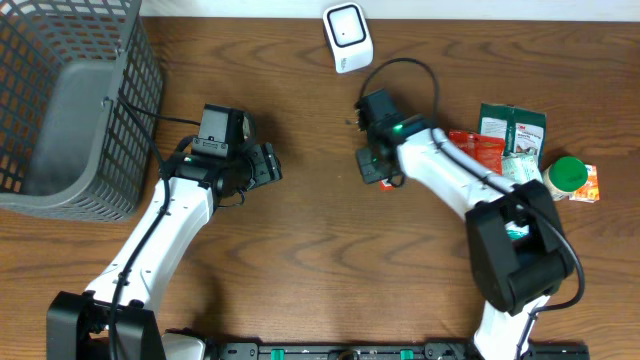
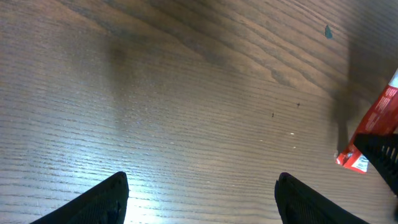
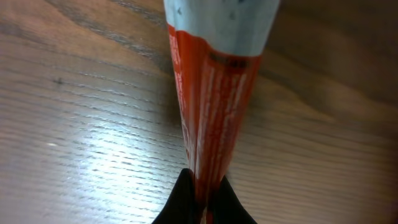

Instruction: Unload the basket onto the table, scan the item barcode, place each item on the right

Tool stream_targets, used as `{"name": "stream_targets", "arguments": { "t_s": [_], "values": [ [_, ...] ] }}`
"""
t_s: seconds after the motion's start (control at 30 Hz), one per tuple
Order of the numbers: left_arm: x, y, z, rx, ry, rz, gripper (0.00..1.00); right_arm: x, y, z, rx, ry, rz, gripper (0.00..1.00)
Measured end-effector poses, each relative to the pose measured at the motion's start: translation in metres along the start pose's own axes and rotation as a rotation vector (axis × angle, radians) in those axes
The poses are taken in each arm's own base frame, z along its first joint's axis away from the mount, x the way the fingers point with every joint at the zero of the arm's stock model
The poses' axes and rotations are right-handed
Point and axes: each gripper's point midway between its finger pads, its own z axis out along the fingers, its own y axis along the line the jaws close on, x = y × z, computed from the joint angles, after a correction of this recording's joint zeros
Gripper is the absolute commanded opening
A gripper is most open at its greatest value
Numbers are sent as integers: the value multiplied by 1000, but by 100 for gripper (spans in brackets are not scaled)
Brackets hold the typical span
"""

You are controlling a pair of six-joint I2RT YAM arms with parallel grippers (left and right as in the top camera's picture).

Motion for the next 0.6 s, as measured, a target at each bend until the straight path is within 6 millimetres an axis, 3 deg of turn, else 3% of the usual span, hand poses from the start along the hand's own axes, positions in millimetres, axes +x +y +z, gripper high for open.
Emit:
{"name": "stream_targets", "arguments": {
  "t_s": [0.33,0.6],
  "values": [
    [-1,12,0,-65,-12,11,76,-7,-3,-39,500,-162,-181,1],
    [1,17,-1,-91,-6,9,76,-13,-2,-53,613,-235,-194,1]
  ]
}}
